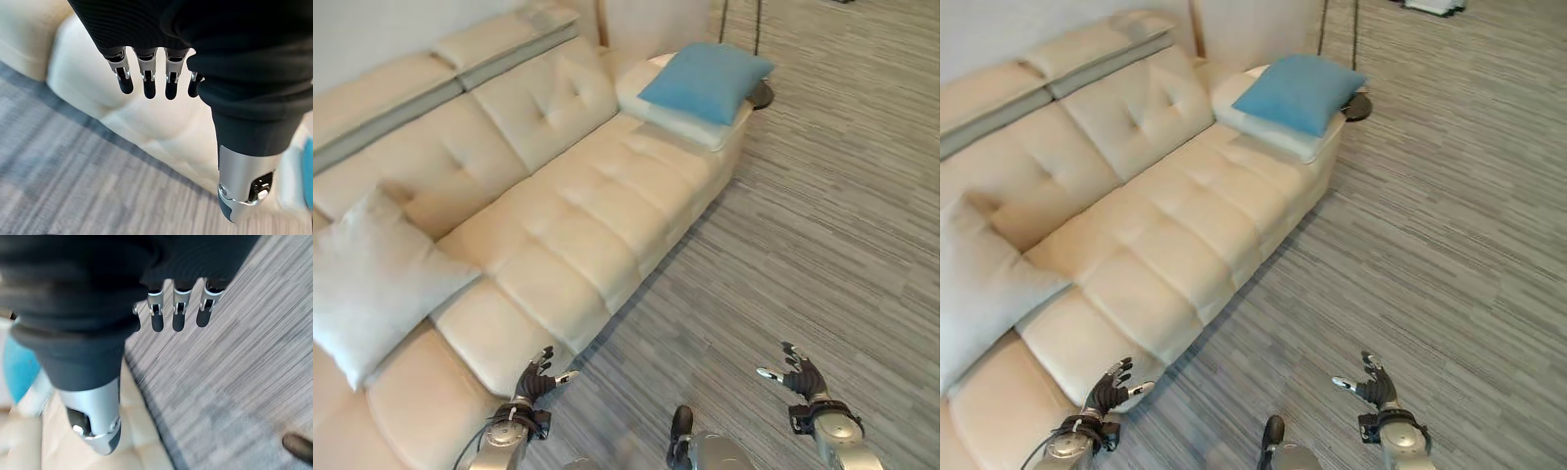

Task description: Pick up all the scattered cushions and arrange them neatly on the sofa.

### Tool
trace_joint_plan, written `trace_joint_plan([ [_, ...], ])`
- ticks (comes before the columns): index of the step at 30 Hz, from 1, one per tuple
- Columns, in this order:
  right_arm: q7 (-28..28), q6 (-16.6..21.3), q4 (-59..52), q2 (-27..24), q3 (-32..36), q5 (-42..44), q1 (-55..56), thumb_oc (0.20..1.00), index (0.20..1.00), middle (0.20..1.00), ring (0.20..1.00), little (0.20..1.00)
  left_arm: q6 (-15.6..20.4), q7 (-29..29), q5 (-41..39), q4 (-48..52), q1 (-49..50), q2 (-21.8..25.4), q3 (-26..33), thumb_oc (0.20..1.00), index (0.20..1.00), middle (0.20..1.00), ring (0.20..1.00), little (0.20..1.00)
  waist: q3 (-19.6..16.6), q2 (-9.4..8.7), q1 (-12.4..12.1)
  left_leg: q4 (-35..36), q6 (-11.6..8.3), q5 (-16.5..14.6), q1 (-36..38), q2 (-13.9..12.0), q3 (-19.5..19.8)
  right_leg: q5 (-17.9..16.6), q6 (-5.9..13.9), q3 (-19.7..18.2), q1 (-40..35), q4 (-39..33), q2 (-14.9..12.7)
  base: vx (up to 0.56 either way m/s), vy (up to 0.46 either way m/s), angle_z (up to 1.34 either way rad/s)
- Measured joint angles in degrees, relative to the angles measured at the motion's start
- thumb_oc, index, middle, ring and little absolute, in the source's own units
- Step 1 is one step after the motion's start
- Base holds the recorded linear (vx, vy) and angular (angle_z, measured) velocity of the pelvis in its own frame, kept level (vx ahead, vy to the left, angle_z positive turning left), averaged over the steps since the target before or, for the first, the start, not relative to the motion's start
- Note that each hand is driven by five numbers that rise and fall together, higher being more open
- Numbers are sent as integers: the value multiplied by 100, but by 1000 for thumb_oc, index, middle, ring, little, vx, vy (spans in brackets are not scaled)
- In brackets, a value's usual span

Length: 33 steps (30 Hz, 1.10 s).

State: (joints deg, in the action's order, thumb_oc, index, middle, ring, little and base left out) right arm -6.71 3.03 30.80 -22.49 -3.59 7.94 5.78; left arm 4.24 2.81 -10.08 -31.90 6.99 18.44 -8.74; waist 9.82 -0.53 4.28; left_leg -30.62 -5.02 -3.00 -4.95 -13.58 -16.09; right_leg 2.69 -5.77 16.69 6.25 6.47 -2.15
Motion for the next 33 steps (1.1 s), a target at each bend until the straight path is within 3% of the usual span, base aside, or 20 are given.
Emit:
trace_joint_plan([
  [1, -16, -11, -85, 2, 5, 2, -85, 1000, 1000, 1000, 1000, 1000, 6, -11, 1, 97, -78, -16, -70, 1000, 1000, 1000, 1000, 1000, 82, -163, -78, 368, 85, -376, -317, 729, 689, -59, -37, -383, -10, -127, -33, 326, -80, -103],
  [2, -11, -1, -158, 26, -11, 3, -121, 1000, 1000, 1000, 1000, 1000, 11, -21, 2, 162, -85, -13, -70, 1000, 1000, 1000, 1000, 1000, 105, -163, -144, 659, 112, -396, -503, 964, 779, -273, 57, -460, -64, -232, -40, 329, -63, -111],
  [3, -13, 41, -201, 34, -20, 2, -127, 1000, 1000, 1000, 1000, 1000, 4, -47, 5, 166, -90, -31, -71, 1000, 1000, 1000, 1000, 1000, 143, -137, -124, 1059, 121, -364, -902, 1082, 841, -187, -1, -593, -279, -515, 155, 345, -49, -71],
  [5, -9, 13, -173, 81, -50, 2, -67, 1000, 1000, 1000, 1000, 1000, 4, -47, 6, 181, -92, -19, -67, 1000, 1000, 1000, 1000, 1000, 187, -169, -211, 1729, 111, -144, -1098, 1189, 995, -301, 25, -699, -446, -621, 288, 367, -27, -67],
  [7, -26, 24, -95, 78, -94, 2, -32, 1000, 1000, 1000, 1000, 1000, -10, -57, 13, 167, 38, -21, -56, 1000, 1000, 1000, 1000, 1000, 184, -101, -276, 2431, 21, 215, -1393, 1301, 1407, -157, -117, -959, -769, -860, 543, 381, 9, -83],
  [11, -28, 20, 23, 113, -94, 2, -45, 1000, 1000, 1000, 1000, 1000, -63, -56, 34, 135, 24, -32, -13, 1000, 1000, 1000, 1000, 1000, 236, 8, -533, 3001, 89, 474, -1707, 1353, 1365, -97, -213, -1558, -1050, -950, 783, 382, 81, -89],
  [13, -5, -11, 25, 124, -88, 2, -26, 1000, 1000, 1000, 1000, 1000, -92, -59, 55, 142, 120, -10, 5, 1000, 1000, 1000, 1000, 1000, 234, 34, -560, 2813, 205, 498, -1629, 1435, 1299, 216, -60, -1931, -1320, -933, 776, 604, 200, -86],
  [14, -5, -4, 12, 149, -58, 2, 6, 1000, 1000, 1000, 1000, 1000, -92, -57, 55, 183, 254, -20, 24, 1000, 1000, 1000, 1000, 1000, 190, 65, -731, 2957, 285, 526, -1328, 1354, 1229, 380, 64, -2231, -1319, -622, 822, 503, 194, -118],
  [16, 12, 22, -99, 216, -51, 5, 63, 1000, 1000, 1000, 1000, 1000, -123, -72, 55, 188, 457, 4, 45, 1000, 1000, 1000, 1000, 1000, 81, -14, -703, 2908, 534, 998, -1063, 1426, 1058, 992, 330, -2444, -1208, 150, 632, 445, 168, -101],
  [17, 50, 9, -137, 213, -94, 1, 76, 1000, 1000, 1000, 1000, 1000, -127, -71, 55, 188, 457, 6, 47, 1000, 1000, 1000, 1000, 1000, 84, -54, -678, 2829, 536, 997, -980, 1461, 995, 1157, 577, -2423, -1037, 690, 579, 336, 143, -66],
  [18, 104, 14, -220, 258, -133, 1, 124, 1000, 1000, 1000, 1000, 1000, -120, -75, 55, 208, 524, 35, 37, 1000, 1000, 1000, 1000, 1000, 37, -90, -729, 2773, 960, 1213, -829, 1526, 847, 1464, 1035, -2328, -849, 1321, 448, 324, 151, -43],
  [20, 156, 12, -256, 338, -289, -2, 43, 1000, 1000, 1000, 1000, 1000, -117, -61, 50, 206, 318, 122, 42, 1000, 1000, 1000, 1000, 1000, -22, -319, -661, 2724, 1092, 810, -658, 1686, 700, 1411, 1354, -2181, -372, 2547, 228, 375, 194, -41],
  [21, 184, 13, -302, 407, -292, -2, -19, 1000, 1000, 1000, 1000, 1000, -117, -49, 51, 198, 234, 150, 36, 1000, 1000, 1000, 1000, 1000, -13, -317, -675, 2733, 1140, 807, -578, 1699, 636, 1462, 1457, -1925, 19, 3232, 104, 340, 177, -44],
  [23, 211, 32, -490, 456, -310, -4, -127, 1000, 1000, 1000, 1000, 1000, -116, -43, 49, 202, 47, 151, -25, 1000, 1000, 1000, 1000, 1000, 50, -202, -595, 2907, 1222, 735, -281, 1712, 626, 1477, 1338, -1363, 508, 3809, -222, 388, 125, -22],
  [24, 219, 31, -547, 427, -408, -7, -167, 1000, 1000, 1000, 1000, 1000, -87, -16, 48, 182, -97, 139, -2, 1000, 1000, 1000, 1000, 1000, 158, -122, -574, 3051, 1312, 497, 40, 1697, 658, 1459, 1259, -828, 876, 3390, -526, 558, 26, -4],
  [26, 229, 30, -604, 428, -499, -7, -264, 1000, 1000, 1000, 1000, 1000, -77, -4, 48, 183, -117, 152, 33, 1000, 1000, 1000, 1000, 1000, 218, -46, -526, 3092, 1242, 420, 177, 1654, 620, 1255, 1163, -536, 1240, 2523, -641, 527, -51, -9],
  [27, 235, 21, -597, 446, -498, -7, -298, 1000, 1000, 1000, 1000, 1000, -75, 8, 49, 145, -95, 161, 47, 1000, 1000, 1000, 1000, 1000, 302, -79, -560, 3111, 1134, 385, 298, 1666, 497, 903, 1207, -406, 1416, 1635, -659, 466, -113, -22],
  [29, 227, 17, -622, 432, -486, -8, -396, 1000, 1000, 1000, 1000, 1000, -83, 14, 50, -82, -104, 73, 179, 1000, 1000, 1000, 1000, 1000, 444, -78, -486, 3016, 932, -8, 421, 1692, 548, 194, 1393, -379, 1716, 408, -669, 578, -148, -9],
  [30, 220, 6, -624, 445, -480, -8, -366, 1000, 1000, 1000, 1000, 1000, -116, 32, 52, -130, -53, 65, 237, 1000, 1000, 1000, 1000, 1000, 501, -117, -433, 2940, 880, -71, 537, 1726, 541, -146, 1358, -357, 1739, -221, -751, 478, -133, 14],
  [33, 225, -19, -580, 447, -472, -44, -209, 1000, 1000, 1000, 1000, 1000, -113, 55, 54, -121, 10, 61, 253, 1000, 1000, 1000, 1000, 1000, 502, -155, -384, 2908, 754, -430, 936, 1684, 758, -559, 1378, -403, 1774, -541, -813, 515, -172, 30],
])
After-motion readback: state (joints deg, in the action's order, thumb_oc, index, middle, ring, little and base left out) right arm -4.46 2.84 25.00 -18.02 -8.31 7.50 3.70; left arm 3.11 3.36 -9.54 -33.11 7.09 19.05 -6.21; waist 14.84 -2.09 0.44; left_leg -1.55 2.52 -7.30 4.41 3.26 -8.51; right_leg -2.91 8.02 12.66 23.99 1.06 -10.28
